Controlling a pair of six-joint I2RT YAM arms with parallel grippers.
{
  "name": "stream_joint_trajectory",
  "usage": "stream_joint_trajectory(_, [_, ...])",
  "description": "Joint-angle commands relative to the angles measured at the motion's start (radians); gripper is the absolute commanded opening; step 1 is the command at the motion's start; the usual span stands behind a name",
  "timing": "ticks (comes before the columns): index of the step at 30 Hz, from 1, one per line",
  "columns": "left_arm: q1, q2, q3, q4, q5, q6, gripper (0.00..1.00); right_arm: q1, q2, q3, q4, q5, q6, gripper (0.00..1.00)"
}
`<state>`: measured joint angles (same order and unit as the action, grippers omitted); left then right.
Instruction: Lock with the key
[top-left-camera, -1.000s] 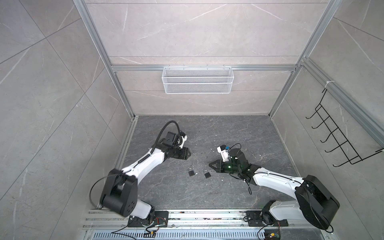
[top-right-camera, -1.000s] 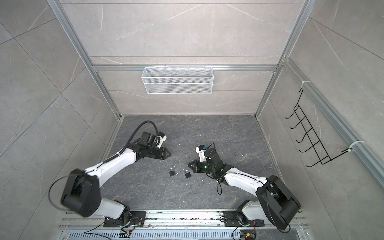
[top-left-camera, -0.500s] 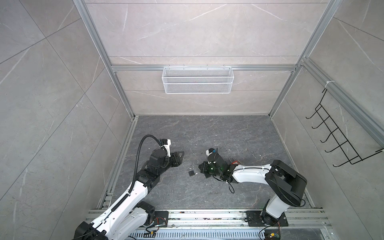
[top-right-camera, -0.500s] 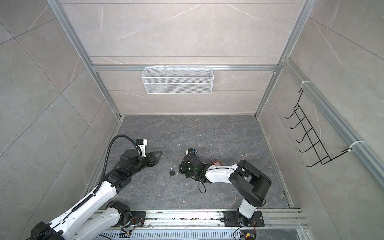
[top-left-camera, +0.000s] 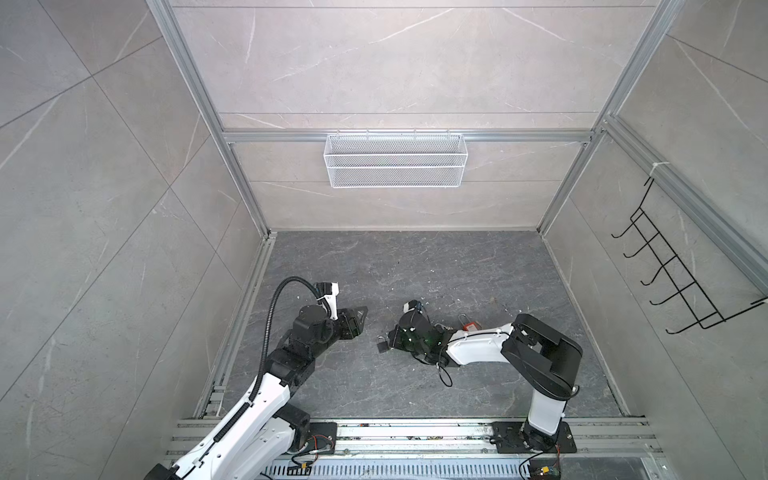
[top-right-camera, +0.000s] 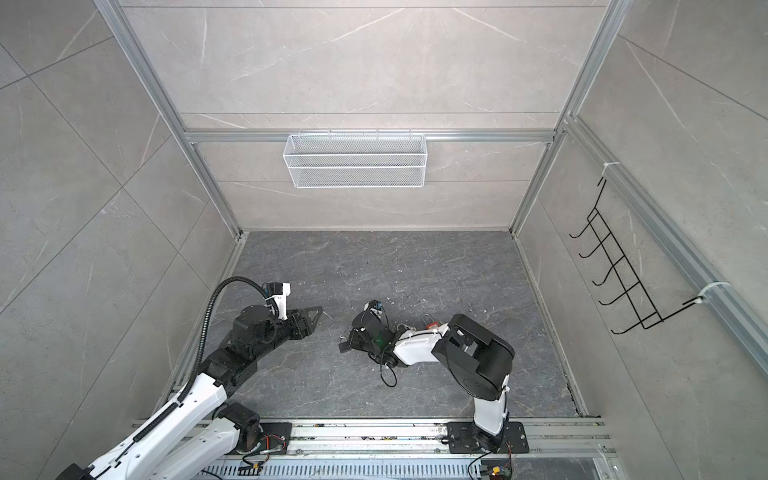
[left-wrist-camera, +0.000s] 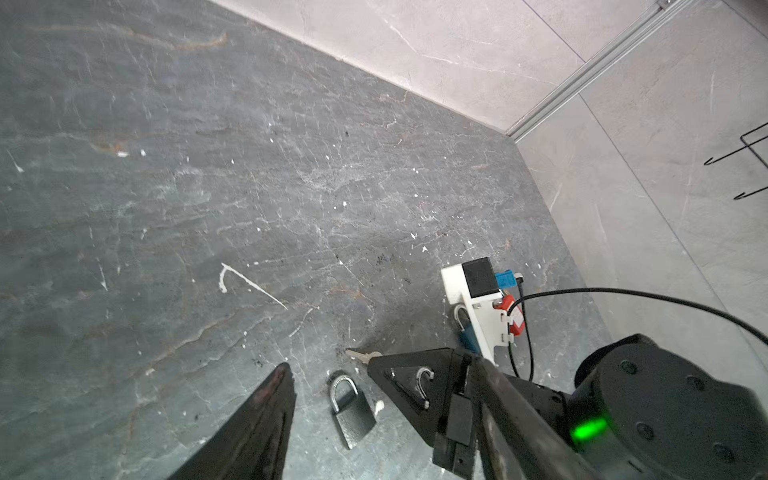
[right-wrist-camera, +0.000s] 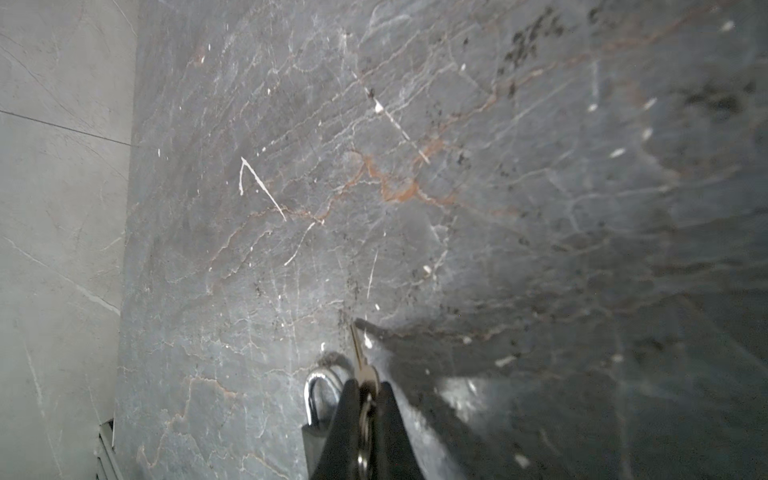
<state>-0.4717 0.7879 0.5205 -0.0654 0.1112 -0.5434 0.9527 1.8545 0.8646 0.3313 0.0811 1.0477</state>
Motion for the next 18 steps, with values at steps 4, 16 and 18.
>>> stream_joint_trajectory(4, [-0.001,0.04,0.001,0.035,0.069,0.034,0.71,0.013,-0.012,-0.001,-0.029,0.081,0.043,0.13])
stream_joint_trajectory(16, [-0.002,0.098,-0.019,0.079,0.106,0.027,0.71,0.034,-0.066,-0.016,-0.067,0.085,-0.012,0.21])
stream_joint_trajectory(18, [-0.001,0.105,-0.024,0.085,0.108,0.025,0.7,0.033,-0.078,-0.022,-0.07,0.089,-0.012,0.21])
